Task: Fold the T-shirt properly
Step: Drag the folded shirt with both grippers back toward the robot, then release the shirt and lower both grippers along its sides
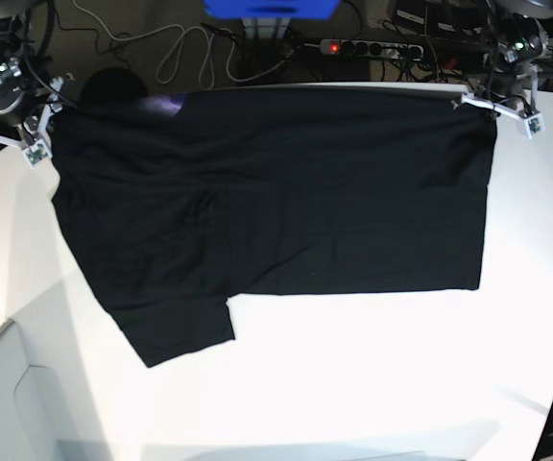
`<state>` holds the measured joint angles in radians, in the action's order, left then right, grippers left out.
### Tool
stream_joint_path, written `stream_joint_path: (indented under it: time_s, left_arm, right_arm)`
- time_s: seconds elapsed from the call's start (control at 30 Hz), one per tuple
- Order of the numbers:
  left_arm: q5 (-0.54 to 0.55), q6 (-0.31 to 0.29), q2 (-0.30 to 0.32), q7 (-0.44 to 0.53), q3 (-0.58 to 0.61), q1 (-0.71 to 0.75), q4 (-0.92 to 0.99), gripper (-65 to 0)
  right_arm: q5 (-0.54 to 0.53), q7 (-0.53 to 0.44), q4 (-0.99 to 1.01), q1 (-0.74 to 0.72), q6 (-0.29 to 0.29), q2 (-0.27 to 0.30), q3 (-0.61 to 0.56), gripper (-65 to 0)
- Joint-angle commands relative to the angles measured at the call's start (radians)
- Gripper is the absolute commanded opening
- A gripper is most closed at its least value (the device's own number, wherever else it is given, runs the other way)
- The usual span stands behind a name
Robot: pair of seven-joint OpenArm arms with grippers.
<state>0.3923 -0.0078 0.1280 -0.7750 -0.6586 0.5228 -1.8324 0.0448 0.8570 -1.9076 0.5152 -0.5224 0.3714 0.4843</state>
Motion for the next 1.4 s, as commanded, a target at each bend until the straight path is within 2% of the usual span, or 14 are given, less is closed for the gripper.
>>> stream_joint_path:
  time_s: [0.0, 0.53, 0.7, 0.77, 0.93, 1.13, 1.27, 1.37]
  left_arm:
    - [-0.002, 0.007, 0.011, 0.013, -0.011, 0.007, -0.017, -65.0]
    - [-0.002, 0.009, 0.012, 0.012, -0.007, 0.001, -0.022, -64.9]
    - [-0.002, 0.009, 0.012, 0.012, -0.008, -0.002, -0.022, -43.2]
    - [-0.002, 0.007, 0.012, 0.012, -0.008, -0.002, -0.023, -38.7]
    - [-0.002, 0.007, 0.012, 0.012, -0.008, -0.002, -0.030, -40.4]
    - [-0.005, 0.009, 0.012, 0.012, -0.010, 0.004, -0.128, -40.2]
    - [-0.010, 0.010, 0.012, 0.012, -0.011, 0.003, -0.175, -40.2]
    - [-0.010, 0.010, 0.023, 0.021, -0.011, -0.017, -0.174, -40.2]
  right_arm:
    - [0.000, -0.009, -0.014, 0.003, -0.003, 0.016, 0.012, -32.8]
    - [0.000, -0.009, -0.016, -0.003, -0.003, 0.016, 0.007, -32.4]
    - [0.000, -0.009, -0.016, -0.008, -0.003, 0.016, 0.007, -32.4]
    - [0.000, -0.009, -0.016, -0.008, -0.003, 0.016, 0.007, -32.4]
    - [0.000, -0.009, -0.023, -0.030, -0.003, 0.016, 0.014, -32.4]
    - [0.000, -0.008, -0.068, -0.043, -0.003, 0.013, 0.026, -32.4]
    - [0.000, -0.008, -0.112, -0.063, -0.003, -0.032, 0.077, -31.8]
    - [0.000, -0.006, -0.115, -0.105, -0.003, -0.041, 0.095, -31.7]
